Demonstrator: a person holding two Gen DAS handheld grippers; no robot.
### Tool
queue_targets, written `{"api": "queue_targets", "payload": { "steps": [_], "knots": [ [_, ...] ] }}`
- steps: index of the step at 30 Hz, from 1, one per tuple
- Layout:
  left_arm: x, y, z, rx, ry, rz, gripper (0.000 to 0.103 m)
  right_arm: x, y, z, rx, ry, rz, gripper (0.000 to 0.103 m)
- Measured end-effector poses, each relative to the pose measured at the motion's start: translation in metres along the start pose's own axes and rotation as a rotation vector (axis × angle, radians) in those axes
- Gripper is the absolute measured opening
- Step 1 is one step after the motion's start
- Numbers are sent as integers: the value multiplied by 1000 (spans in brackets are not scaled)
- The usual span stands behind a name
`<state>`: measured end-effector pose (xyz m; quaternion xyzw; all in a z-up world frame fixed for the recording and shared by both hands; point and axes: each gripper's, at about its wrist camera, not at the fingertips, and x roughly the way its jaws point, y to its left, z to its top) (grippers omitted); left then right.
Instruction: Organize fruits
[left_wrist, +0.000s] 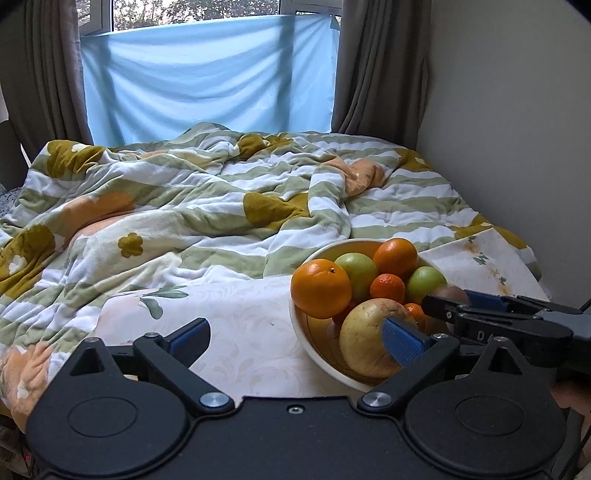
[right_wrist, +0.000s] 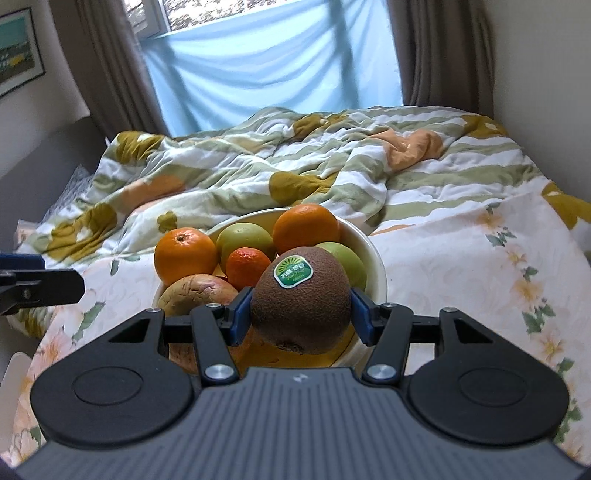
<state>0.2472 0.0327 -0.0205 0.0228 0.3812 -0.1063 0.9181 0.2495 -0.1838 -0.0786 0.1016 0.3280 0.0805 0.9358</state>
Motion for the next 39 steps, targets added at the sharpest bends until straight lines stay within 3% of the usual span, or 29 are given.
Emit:
{"api": "queue_targets", "payload": {
  "steps": [4,6,8,20,26,31,39],
  "knots": [
    [0,5,-3,-1,2,-9,101,-2,1,0,6,-20,0,77],
    [-1,6,-4,0,0,-11,101,-6,2,-2,11,-43,-10,96],
    [-5,7,-5,5,-6,-14,101,-13,3,-4,13,-76,-22,103],
    [-53,18,-10,5,-92,-13,101,-62,22,4,-29,-105,-84,103],
    [-91,33,-19,-22,-147,65,101,-100,35,13,-60,-106,-92,103],
    [-137,42,-32,-46,-208,194,101,-138,49,20,-98,-110,-77,103],
    [-209,19,-56,-95,-251,361,103,-205,62,25,-164,-111,-65,103]
  ]
}}
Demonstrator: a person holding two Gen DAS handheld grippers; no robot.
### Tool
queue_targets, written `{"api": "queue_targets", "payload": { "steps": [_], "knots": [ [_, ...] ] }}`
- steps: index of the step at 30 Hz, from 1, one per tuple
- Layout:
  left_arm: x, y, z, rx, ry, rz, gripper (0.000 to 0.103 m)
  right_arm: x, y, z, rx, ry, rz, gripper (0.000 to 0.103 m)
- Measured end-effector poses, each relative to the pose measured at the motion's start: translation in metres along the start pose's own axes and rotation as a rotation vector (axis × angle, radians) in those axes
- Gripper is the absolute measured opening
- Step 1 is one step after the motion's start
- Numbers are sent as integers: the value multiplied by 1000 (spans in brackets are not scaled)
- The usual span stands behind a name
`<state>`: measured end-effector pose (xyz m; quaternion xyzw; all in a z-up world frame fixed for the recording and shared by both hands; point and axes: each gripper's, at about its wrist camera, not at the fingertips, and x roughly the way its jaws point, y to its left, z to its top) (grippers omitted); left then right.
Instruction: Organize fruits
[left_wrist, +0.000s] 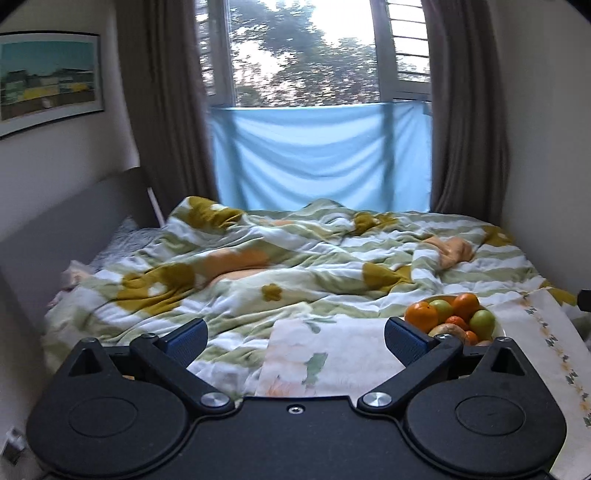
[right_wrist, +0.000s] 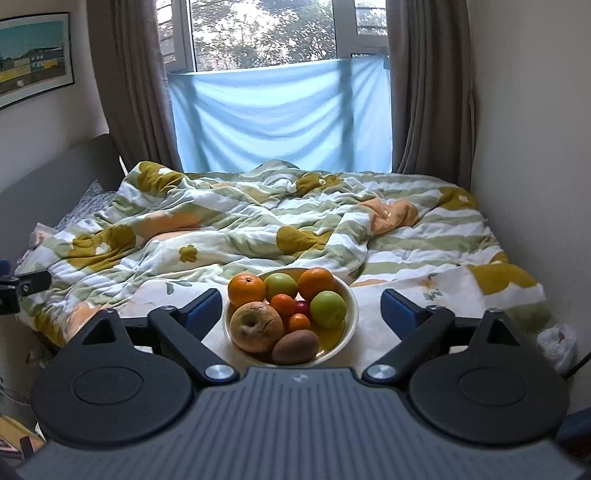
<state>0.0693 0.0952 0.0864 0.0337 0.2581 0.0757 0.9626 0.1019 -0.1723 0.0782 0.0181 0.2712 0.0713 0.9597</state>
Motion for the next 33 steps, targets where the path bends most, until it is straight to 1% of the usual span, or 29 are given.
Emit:
{"api": "queue_targets", "payload": {
  "steps": [4,8,12,15,21,33],
  "knots": [
    [-24,-17,-8,-19,39,6,103,-26,-3,-5,-32,31,-16,103],
    [-40,-39,-22,-29,82,-38,103,-44,-6,-19,-58,78,-46,103],
    [-51,-61,-36,-3,112,-76,103,-58,-11,-38,-69,124,-80,103],
    [-58,-70,-43,13,118,-101,103,-68,-16,-50,-60,148,-95,103],
    [-69,-81,-49,28,121,-135,103,-84,-27,-64,-33,165,-116,103],
    [-78,-89,-50,47,113,-154,103,-95,-34,-66,-14,155,-131,103]
  ]
}}
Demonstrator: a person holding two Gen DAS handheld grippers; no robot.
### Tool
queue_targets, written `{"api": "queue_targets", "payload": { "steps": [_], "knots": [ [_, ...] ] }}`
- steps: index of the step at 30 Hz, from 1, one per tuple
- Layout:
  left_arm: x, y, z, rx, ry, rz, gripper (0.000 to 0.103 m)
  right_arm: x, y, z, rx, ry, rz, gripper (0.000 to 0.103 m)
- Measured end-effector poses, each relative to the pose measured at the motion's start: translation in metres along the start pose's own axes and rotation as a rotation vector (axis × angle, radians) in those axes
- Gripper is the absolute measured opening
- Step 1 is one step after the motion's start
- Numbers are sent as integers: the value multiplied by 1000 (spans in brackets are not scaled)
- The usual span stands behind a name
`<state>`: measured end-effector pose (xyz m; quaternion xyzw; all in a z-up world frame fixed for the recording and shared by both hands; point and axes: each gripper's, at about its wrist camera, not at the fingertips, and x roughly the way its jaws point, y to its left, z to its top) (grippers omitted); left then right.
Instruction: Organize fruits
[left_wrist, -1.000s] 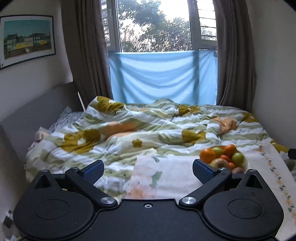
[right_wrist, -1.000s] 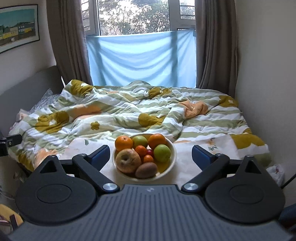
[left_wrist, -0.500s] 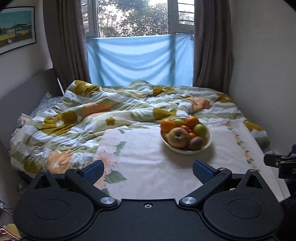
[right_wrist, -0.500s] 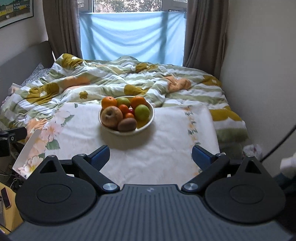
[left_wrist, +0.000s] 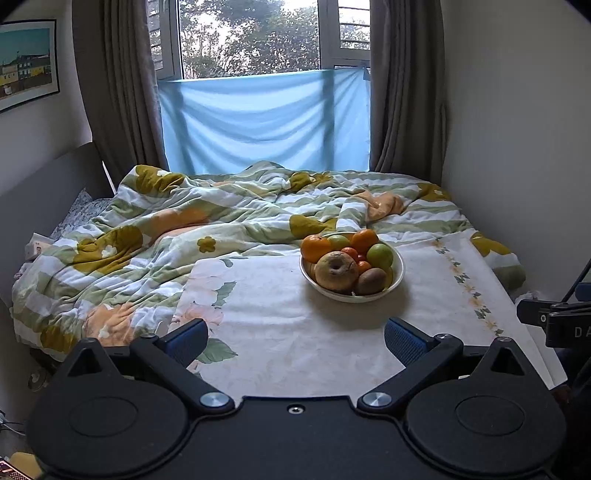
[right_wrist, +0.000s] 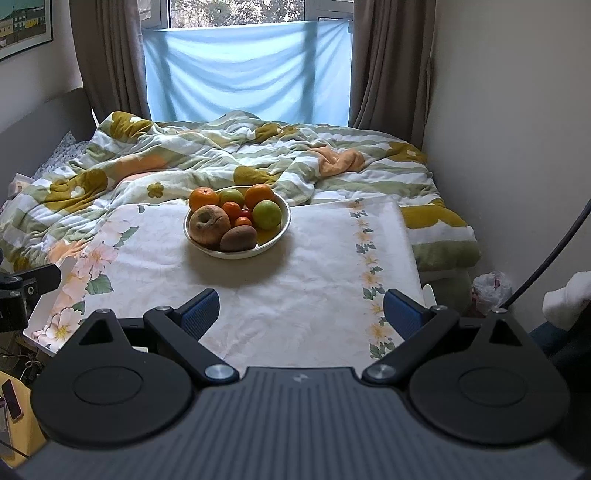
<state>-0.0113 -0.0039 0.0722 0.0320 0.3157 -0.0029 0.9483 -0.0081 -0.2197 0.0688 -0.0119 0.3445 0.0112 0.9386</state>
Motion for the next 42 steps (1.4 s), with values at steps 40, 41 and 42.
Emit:
{"api": "queue_targets", "payload": {
  "steps": [40,41,42],
  "knots": [
    [7,6,2,1,11,-21,103,2,5,2,28,27,10,103],
    [7,6,2,1,11,-21,103,2,6,2,29,27,10,103],
    [7,6,2,1,11,-21,103,2,6,2,29,27,10,103]
  ]
}}
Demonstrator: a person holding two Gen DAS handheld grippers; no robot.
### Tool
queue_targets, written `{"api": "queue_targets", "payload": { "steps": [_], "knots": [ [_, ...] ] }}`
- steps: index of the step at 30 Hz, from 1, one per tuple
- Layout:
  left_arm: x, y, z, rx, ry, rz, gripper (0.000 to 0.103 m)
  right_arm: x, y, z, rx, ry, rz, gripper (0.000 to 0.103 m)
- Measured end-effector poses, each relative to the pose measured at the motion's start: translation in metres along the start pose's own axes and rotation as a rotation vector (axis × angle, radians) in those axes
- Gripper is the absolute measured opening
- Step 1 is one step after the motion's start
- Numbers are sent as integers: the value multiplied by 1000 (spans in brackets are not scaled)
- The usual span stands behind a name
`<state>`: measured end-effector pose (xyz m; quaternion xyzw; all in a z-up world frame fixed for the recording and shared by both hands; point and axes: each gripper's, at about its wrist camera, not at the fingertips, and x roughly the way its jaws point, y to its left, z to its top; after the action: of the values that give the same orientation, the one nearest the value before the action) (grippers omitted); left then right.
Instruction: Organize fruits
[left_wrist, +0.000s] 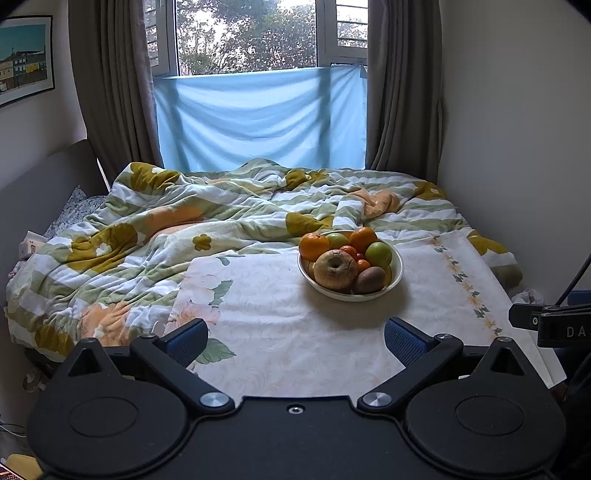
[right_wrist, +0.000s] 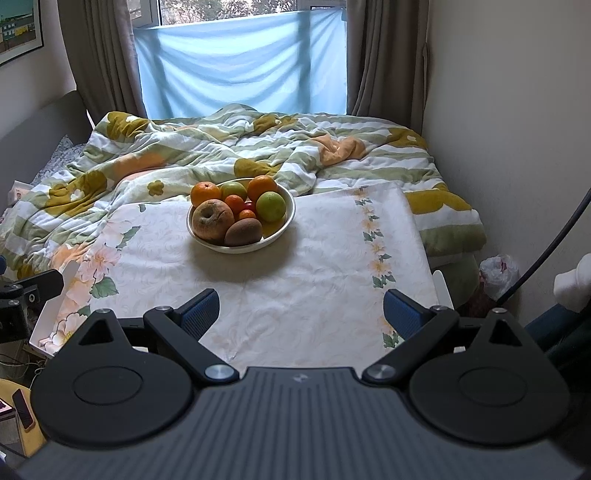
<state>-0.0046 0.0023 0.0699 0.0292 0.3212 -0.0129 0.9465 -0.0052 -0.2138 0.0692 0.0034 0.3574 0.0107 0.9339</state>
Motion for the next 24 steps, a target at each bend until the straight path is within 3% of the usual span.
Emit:
{"api": "queue_targets", "payload": {
  "steps": [24],
  "knots": [
    [-3,5,0,-35,-29,-2,103,2,0,1,-4,3,2,103]
  ]
}}
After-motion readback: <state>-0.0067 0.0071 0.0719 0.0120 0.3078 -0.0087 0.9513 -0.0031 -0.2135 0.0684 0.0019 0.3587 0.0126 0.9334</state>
